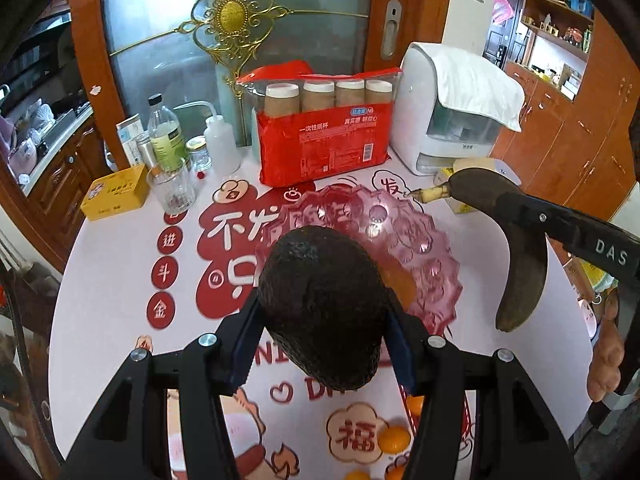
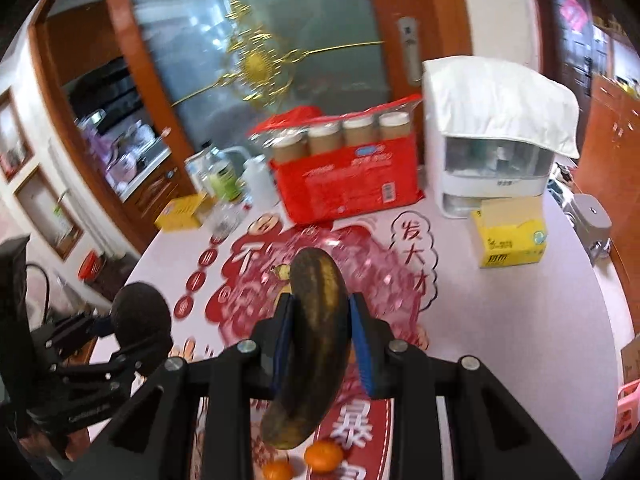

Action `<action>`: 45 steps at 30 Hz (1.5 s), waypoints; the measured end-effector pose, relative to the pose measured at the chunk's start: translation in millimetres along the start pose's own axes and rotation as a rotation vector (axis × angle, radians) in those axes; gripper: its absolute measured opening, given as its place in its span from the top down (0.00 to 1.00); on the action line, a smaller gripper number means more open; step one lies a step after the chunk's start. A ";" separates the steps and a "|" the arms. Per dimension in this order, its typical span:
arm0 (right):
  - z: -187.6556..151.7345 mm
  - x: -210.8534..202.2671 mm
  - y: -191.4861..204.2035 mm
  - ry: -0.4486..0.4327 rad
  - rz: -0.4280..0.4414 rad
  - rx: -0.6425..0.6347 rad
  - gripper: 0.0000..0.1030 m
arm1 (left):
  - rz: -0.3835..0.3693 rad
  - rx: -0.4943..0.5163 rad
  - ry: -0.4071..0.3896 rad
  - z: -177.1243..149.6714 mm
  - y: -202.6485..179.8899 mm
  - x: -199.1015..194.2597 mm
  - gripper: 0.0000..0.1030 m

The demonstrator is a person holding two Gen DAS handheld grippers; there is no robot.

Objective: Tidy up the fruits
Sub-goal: 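Carry the avocado and banana to the bowl and set them beside the pear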

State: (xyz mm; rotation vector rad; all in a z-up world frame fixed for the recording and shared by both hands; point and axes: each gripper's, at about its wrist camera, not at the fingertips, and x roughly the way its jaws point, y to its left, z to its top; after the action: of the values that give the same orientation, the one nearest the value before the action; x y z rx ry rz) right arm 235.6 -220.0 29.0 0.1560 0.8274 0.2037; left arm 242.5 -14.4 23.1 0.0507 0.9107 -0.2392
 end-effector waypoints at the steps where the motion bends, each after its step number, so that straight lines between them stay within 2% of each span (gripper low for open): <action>1: 3.7 4.3 -2.3 -0.001 -0.002 0.015 0.73 | -0.005 -0.003 0.005 3.9 1.0 5.4 0.47; 7: 5.6 49.9 -16.3 0.048 -0.019 0.102 0.73 | -0.031 -0.015 0.086 6.7 -1.6 56.0 0.47; 16: -14.5 118.3 -42.4 0.145 -0.070 0.179 0.72 | -0.067 -0.004 0.256 -20.8 -15.4 142.6 0.47; 20: -23.7 138.3 -57.5 0.172 -0.078 0.225 0.72 | -0.082 0.010 0.300 -29.8 -24.9 165.9 0.47; 31: -44.4 163.9 -71.6 0.258 -0.069 0.268 0.72 | -0.093 0.016 0.279 -25.3 -44.0 194.7 0.46; 36: -49.1 160.3 -71.9 0.269 -0.067 0.268 0.71 | -0.088 0.003 0.275 -25.2 -43.6 197.6 0.45; 37: -49.0 158.7 -70.6 0.271 -0.071 0.263 0.71 | -0.086 0.009 0.281 -25.6 -43.8 197.8 0.39; 38: -49.1 156.4 -69.0 0.268 -0.080 0.253 0.71 | -0.082 0.016 0.289 -26.4 -44.1 197.8 0.27; 40: -48.4 151.9 -65.7 0.257 -0.106 0.227 0.70 | -0.066 0.021 0.278 -28.1 -44.4 193.5 0.19; 45: -50.2 138.3 -57.4 0.220 -0.129 0.171 0.69 | -0.060 0.023 0.274 -31.9 -40.7 182.1 0.19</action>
State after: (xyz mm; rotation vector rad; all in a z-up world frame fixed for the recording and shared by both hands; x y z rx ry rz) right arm 296.3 -239.6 -115.5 0.2431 1.0712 0.0279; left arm 315.8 -82.8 -137.5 0.0791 1.1828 -0.3038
